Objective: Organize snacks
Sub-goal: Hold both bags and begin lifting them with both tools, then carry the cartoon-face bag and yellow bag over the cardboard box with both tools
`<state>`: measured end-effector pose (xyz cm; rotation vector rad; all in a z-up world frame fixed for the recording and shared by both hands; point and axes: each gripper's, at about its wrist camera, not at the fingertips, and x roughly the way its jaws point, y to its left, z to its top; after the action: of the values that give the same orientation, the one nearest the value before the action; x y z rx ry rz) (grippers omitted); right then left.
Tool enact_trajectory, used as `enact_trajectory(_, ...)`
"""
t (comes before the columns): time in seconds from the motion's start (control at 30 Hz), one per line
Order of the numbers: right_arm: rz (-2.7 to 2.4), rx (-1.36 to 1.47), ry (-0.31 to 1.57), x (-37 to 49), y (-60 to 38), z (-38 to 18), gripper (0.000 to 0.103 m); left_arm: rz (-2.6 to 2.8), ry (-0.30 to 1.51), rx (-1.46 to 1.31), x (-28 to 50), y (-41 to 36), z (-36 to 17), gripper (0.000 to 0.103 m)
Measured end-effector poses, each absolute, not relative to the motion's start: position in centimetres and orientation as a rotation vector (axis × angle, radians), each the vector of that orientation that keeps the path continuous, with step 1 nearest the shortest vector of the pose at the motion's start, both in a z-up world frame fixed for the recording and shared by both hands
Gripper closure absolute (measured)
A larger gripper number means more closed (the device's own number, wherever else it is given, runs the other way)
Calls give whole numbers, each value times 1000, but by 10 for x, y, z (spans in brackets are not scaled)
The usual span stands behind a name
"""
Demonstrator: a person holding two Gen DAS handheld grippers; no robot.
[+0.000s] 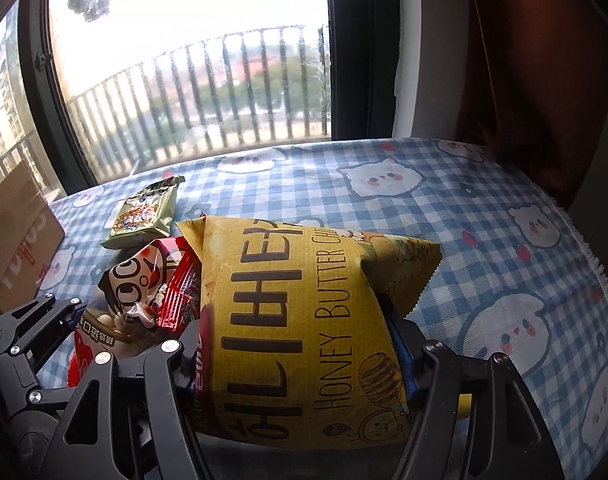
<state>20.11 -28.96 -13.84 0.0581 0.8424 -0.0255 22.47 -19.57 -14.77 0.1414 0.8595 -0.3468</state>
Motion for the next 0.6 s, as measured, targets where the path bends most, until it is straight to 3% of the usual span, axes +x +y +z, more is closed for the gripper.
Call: enact_trajectory(0.6, 35, -6, 671, 153, -202, -51, 32, -282, 667, 65, 162, -99, -63, 43)
